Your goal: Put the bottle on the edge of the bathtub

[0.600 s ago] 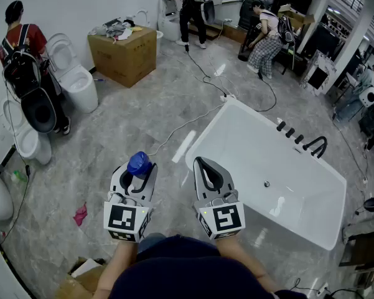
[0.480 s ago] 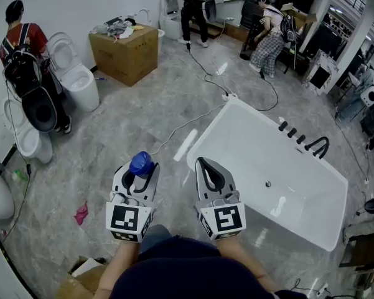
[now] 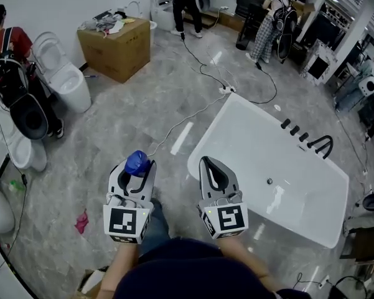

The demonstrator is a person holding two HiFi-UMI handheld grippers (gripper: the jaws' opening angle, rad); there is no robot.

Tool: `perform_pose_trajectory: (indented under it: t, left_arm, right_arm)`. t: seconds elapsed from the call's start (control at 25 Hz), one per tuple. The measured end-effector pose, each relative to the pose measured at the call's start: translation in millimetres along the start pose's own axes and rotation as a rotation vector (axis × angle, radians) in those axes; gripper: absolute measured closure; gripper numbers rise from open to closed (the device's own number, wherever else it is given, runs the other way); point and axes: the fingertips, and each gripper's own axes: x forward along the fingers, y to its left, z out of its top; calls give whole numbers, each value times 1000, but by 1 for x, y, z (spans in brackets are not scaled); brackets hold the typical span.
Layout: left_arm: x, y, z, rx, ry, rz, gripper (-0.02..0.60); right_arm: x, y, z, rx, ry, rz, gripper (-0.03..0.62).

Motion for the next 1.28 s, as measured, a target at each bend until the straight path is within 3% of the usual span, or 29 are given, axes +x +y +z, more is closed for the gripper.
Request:
perform_pose_trajectory:
  t: [0.32, 0.6, 0.96, 1.28]
  left_arm:
    - [128, 95, 11, 35, -31, -117, 407]
    - [230, 144, 34, 54, -98, -255, 407]
    - [331, 140, 18, 18, -73, -408, 407]
    - [437, 119, 1, 48, -40, -498, 407]
  right_arm:
    - [144, -33, 19, -22, -47, -121, 565]
    - [237, -64, 30, -52, -70, -246, 565]
    - [271, -137, -9, 5, 34, -422, 565]
    - [330, -225, -27, -31, 43, -502, 565]
